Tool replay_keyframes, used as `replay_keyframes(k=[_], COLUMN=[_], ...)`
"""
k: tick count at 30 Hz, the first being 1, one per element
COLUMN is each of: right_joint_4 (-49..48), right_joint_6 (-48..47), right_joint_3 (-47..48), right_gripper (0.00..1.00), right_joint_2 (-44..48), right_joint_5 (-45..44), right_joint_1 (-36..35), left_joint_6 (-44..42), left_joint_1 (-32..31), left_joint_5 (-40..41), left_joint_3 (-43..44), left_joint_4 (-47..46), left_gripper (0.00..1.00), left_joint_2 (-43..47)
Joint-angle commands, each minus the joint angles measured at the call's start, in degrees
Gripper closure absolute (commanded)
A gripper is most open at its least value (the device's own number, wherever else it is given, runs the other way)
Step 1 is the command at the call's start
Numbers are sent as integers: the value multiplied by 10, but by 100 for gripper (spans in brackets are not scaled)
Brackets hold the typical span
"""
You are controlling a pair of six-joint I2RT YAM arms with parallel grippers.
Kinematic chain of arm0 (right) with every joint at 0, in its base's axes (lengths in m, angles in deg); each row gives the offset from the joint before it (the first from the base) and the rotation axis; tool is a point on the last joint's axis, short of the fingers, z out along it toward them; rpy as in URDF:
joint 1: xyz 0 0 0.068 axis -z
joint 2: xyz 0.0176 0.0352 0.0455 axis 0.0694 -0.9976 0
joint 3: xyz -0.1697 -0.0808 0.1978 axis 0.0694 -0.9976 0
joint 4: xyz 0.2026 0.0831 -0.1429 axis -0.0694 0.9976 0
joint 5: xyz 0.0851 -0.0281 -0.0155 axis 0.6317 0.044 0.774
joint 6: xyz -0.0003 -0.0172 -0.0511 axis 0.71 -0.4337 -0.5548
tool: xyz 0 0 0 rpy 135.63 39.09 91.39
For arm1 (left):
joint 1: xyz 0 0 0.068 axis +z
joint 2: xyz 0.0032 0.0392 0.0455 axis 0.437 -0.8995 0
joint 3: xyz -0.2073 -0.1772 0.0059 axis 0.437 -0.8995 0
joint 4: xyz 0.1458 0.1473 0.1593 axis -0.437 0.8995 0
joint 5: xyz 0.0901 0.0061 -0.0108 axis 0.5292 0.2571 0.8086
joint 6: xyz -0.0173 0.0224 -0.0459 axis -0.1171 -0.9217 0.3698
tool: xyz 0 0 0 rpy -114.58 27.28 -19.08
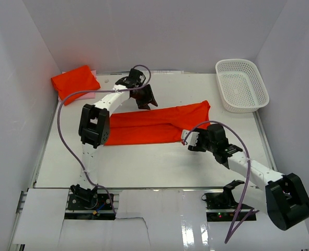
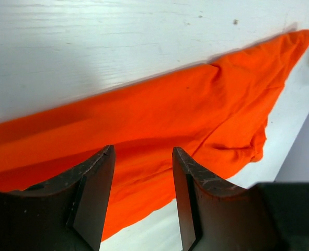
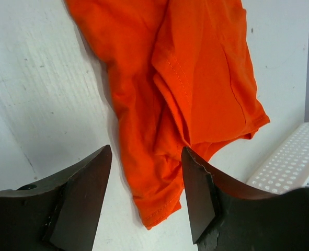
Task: Fold and stack the t-shirts
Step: Fold the other side of the tshirt into a rectangle
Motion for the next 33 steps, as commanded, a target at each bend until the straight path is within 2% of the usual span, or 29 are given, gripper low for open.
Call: replay_keyframes(k=[1, 9, 14, 26, 33], right_joint_4=[-118, -230, -258, -354, -383], right_joint_6=[-27, -30, -31, -30, -29], right_joint_3=[-28, -37, -23, -8, 11], right_gripper=[38, 37, 38, 36, 36], right_joint_2=[-8, -74, -121, -199, -221], right_joint_5=[-31, -58, -62, -122, -144], right_joint_1=[-5, -14, -21, -53, -73], left_joint_6=[16, 26, 31, 39, 37], left_joint_1=[-11, -22, -31, -44, -47], left_joint_5=[-45, -92, -105, -124, -121], left_joint_3=[37, 93, 100, 14, -4], left_joint_4=[-5, -10, -15, -61, -66], left_gripper=[42, 42, 42, 42, 42], left_joint_2=[1, -51, -72, -72, -67])
